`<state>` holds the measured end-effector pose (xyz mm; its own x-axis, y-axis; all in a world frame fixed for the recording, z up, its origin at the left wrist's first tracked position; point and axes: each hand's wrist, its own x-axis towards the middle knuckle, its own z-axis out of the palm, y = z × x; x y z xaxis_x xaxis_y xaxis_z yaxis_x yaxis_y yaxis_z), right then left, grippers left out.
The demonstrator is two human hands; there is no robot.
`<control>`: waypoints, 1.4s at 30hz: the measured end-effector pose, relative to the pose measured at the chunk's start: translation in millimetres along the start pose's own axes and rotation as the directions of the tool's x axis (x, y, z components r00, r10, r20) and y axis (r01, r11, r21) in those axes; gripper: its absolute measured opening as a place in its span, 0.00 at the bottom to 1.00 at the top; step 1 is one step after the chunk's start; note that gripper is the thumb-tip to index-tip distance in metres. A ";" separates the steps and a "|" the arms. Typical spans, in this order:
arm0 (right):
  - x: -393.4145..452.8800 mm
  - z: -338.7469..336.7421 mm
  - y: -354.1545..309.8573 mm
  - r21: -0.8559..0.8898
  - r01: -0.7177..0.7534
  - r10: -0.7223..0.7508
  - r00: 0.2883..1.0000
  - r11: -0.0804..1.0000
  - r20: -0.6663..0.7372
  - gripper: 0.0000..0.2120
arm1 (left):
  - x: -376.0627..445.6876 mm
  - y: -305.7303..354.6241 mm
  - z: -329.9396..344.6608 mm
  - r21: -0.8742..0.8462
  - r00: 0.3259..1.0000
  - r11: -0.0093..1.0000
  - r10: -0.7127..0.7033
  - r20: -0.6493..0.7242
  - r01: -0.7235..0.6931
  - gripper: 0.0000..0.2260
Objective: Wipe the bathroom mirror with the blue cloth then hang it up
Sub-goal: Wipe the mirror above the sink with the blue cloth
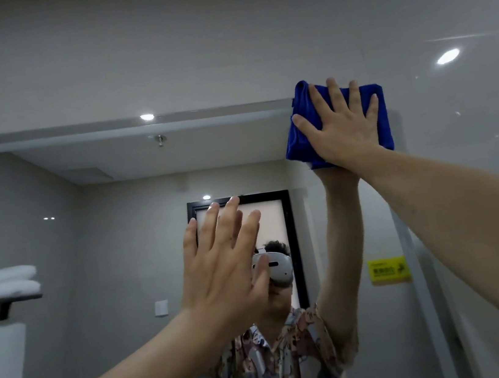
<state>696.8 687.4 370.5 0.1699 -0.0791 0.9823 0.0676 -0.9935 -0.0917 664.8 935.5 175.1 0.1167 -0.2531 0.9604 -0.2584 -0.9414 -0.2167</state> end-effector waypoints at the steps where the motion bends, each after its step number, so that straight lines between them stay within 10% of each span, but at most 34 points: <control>1: -0.5 0.7 -11.2 0.000 0.020 -0.020 1.000 1.000 0.001 0.40 | -1.3 -3.6 0.1 0.003 1.000 1.000 -0.001 0.000 0.001 0.27; 42: -81.9 73.5 -571.8 0.014 0.184 -0.184 0.982 0.983 0.029 0.39 | -153.8 -464.8 -155.6 0.041 0.962 0.964 -0.265 0.062 0.263 0.30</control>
<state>716.5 1268.0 330.5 0.1832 0.1078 0.9771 0.1115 -0.9898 0.0883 617.8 1446.7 155.4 0.2404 -0.0079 0.9706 -0.1789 -0.9832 0.0364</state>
